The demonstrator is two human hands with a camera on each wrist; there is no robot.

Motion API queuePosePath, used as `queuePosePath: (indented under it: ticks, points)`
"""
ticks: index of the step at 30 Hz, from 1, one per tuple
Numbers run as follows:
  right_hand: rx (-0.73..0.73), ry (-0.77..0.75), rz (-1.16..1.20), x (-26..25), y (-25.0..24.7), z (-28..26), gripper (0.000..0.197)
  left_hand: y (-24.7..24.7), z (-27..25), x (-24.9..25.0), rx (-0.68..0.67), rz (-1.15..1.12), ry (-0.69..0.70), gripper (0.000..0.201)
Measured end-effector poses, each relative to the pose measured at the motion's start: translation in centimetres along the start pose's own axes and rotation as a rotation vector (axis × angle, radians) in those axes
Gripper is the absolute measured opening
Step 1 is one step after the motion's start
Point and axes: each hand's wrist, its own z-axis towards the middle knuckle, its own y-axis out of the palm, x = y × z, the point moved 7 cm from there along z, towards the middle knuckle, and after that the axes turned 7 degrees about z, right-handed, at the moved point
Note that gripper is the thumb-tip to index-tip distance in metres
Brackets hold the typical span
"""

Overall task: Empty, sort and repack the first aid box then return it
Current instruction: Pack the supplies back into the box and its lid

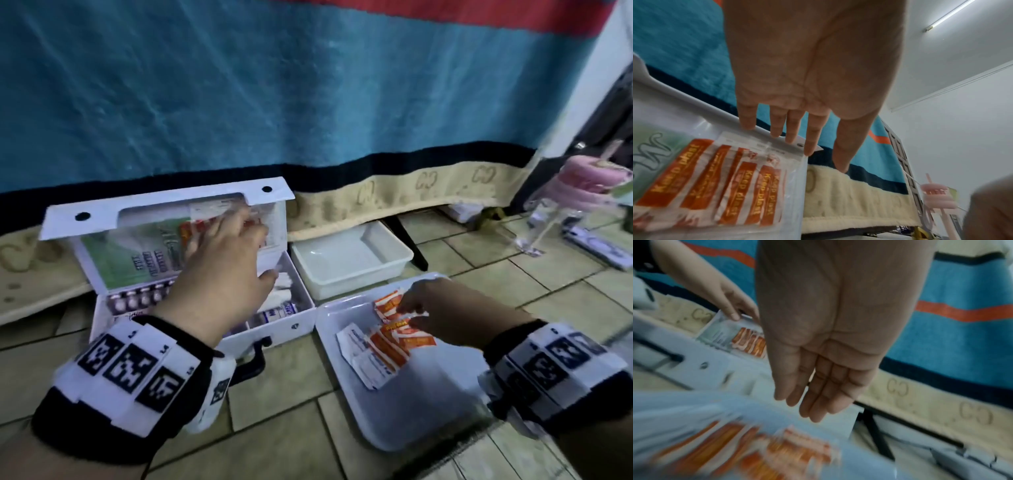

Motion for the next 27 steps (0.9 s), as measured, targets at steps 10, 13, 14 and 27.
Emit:
queuePosePath:
  ticks: [10,13,14,27]
  points:
    - [0.029,0.115,0.099,-0.7,6.0,0.4,0.042,2.0,-0.7,2.4,-0.135,-0.011,0.048,0.056]
    - [0.031,0.161,0.156,-0.4,6.2,0.3,0.044,2.1,-0.8,3.0,-0.145,-0.017,0.068,0.054]
    - [0.034,0.177,0.172,-0.4,6.2,0.3,0.042,2.1,-0.9,3.2,-0.147,-0.013,0.075,0.053]
    - [0.065,0.194,0.276,0.5,4.4,-0.2,0.027,2.2,-0.7,2.7,-0.155,-0.012,0.065,0.054]
